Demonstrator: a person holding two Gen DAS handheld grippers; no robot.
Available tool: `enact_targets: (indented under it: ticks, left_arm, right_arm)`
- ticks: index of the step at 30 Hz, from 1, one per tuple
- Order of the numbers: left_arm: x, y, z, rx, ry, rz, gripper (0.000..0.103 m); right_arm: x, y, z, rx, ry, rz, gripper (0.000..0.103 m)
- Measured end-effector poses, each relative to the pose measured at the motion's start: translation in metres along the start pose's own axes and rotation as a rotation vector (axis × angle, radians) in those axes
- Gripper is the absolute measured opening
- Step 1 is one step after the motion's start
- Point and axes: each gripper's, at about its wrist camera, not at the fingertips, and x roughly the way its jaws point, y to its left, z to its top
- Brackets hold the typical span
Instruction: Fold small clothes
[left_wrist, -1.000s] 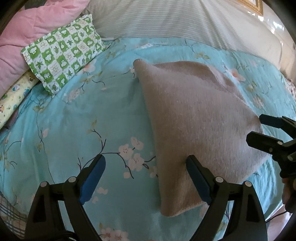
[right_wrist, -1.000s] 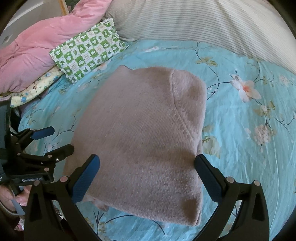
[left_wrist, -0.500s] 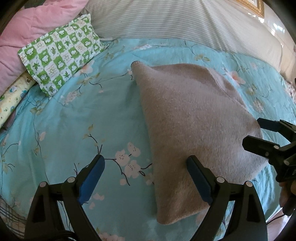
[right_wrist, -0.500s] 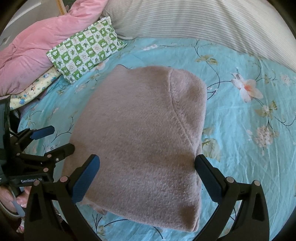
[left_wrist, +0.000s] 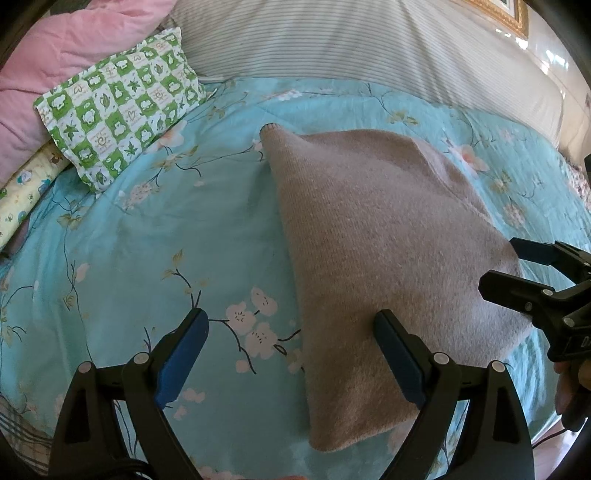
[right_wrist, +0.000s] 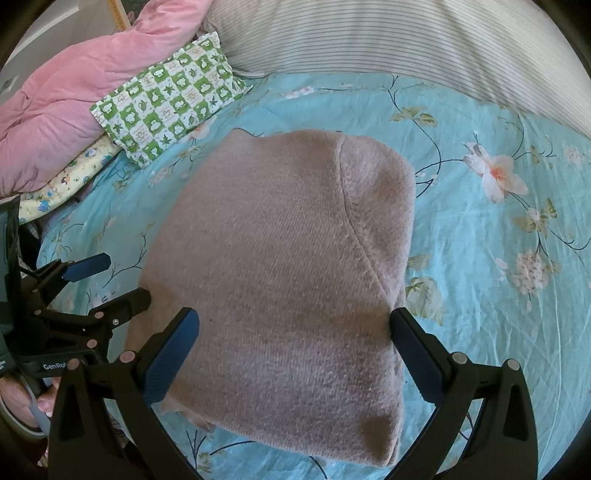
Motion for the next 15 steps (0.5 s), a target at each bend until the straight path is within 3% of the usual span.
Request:
enact_targets:
  ticks: [15]
  left_arm:
    - [-0.0007,-0.0053,0.0012,-0.014,-0.002,-0.010,0.092]
  right_arm:
    - [0.0006,0.0000,0.0004,0.001,0.001,0.002,0.102]
